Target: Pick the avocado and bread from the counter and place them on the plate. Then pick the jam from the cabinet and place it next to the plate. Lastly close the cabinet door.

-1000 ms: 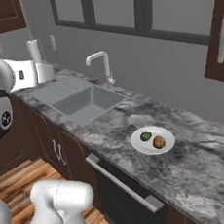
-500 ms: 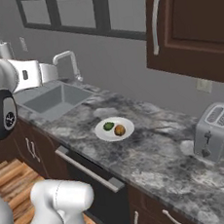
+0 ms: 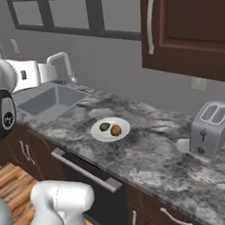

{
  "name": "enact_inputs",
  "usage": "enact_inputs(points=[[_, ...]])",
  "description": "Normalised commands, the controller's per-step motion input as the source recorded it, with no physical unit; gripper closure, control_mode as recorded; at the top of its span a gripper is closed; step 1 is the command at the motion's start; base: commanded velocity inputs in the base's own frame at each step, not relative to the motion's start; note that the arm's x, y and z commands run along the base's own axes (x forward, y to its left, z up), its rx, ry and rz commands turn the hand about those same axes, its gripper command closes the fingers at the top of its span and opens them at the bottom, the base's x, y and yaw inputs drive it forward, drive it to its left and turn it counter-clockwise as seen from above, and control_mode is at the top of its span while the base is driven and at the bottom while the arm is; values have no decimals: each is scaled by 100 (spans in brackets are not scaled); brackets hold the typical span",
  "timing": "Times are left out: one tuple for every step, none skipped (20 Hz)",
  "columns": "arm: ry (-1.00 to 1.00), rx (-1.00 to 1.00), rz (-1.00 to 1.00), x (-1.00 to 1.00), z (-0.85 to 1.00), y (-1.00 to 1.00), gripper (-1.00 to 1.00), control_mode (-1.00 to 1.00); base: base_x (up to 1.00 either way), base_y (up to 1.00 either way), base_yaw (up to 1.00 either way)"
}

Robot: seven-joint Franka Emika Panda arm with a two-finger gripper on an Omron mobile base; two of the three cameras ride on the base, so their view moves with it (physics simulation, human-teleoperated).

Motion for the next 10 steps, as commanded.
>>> enact_inputs(points=[[0, 0, 0, 0, 0, 0, 100, 100, 1, 40, -8], [0, 0, 0, 0, 0, 0, 100, 100, 0, 42, -7], [0, 0, 0, 0, 0, 0, 100, 100, 0, 34, -10], [0, 0, 0, 0, 0, 0, 100, 100, 0, 29, -12], [0, 0, 0, 0, 0, 0, 100, 100, 0, 31, -14], [0, 0, 0, 0, 0, 0, 100, 100, 0, 36, -15], [0, 0, 0, 0, 0, 0, 100, 100, 0, 40, -15], [0, 0, 0, 0, 0, 0, 100, 100, 0, 36, -17], [0, 0, 0, 0, 0, 0, 100, 100, -4, 38, -17], [0, 0, 0, 0, 0, 0, 100, 100, -15, 34, -19]])
